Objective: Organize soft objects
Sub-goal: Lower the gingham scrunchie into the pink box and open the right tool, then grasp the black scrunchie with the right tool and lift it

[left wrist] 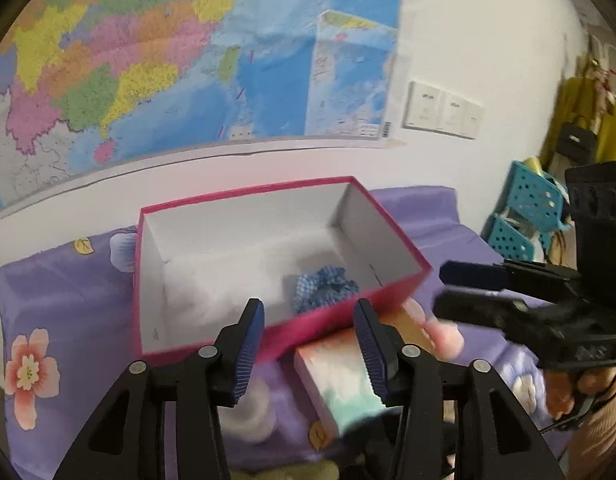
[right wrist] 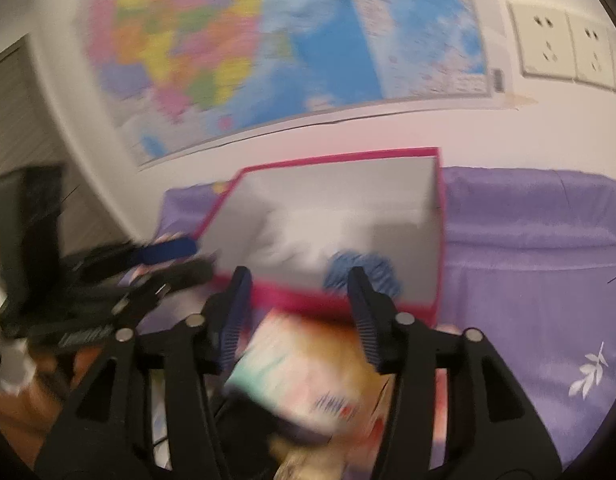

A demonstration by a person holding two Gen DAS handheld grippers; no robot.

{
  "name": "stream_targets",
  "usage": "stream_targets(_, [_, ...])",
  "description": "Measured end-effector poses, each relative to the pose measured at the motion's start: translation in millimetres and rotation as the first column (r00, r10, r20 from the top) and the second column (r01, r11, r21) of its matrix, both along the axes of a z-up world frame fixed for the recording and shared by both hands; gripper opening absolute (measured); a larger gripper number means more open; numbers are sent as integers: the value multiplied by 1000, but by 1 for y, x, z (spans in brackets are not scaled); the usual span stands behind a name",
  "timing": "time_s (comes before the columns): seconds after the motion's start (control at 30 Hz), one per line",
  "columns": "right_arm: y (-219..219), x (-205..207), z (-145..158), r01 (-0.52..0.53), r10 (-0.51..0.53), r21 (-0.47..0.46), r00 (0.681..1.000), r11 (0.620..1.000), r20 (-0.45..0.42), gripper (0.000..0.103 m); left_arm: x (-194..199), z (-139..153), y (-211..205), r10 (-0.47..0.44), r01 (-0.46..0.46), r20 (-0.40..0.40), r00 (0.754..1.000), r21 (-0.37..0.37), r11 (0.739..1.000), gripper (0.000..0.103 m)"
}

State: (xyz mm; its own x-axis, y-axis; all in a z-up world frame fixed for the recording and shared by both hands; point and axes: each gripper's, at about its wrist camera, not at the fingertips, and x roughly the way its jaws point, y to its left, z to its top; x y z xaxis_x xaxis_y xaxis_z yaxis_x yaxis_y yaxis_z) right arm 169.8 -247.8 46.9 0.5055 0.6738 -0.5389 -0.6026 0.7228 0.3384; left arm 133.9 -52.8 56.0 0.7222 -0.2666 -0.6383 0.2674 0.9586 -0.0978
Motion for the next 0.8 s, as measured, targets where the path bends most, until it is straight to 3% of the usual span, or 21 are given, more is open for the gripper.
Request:
stream_targets(0.17, [13,-44,-8,-108,107,-60,994,992,-20,58,-28,-11,5,-21,21,-15,1000,-9,1000,52])
stream_targets(0.33, [24,-63,-38,-112,105,-137,993,984,-58,60,-50,-28,10,-35,34,-44,998,-20,999,52])
stream_targets(0.47, [25,-61,-61,-96,82,-116,989,989,-126,60,-61,-40,11,-46,44,-71,996,-22,999,52])
stream_targets(0.63, [25,-57,-69,-67,54,-81,988,994,-147,59,-69,-55,8,-61,58,-109,992,-28,998,52])
stream_targets(0.7, [25,-56,-72,-56,43,-87,988,995,-149,44,-71,-60,7,-78,73,-122,990,-41,996,52])
stream_targets(0.8, [22,-55,-75,-56,44,-77,986,995,-159,30,-72,-65,5,-99,92,-138,985,-57,994,52])
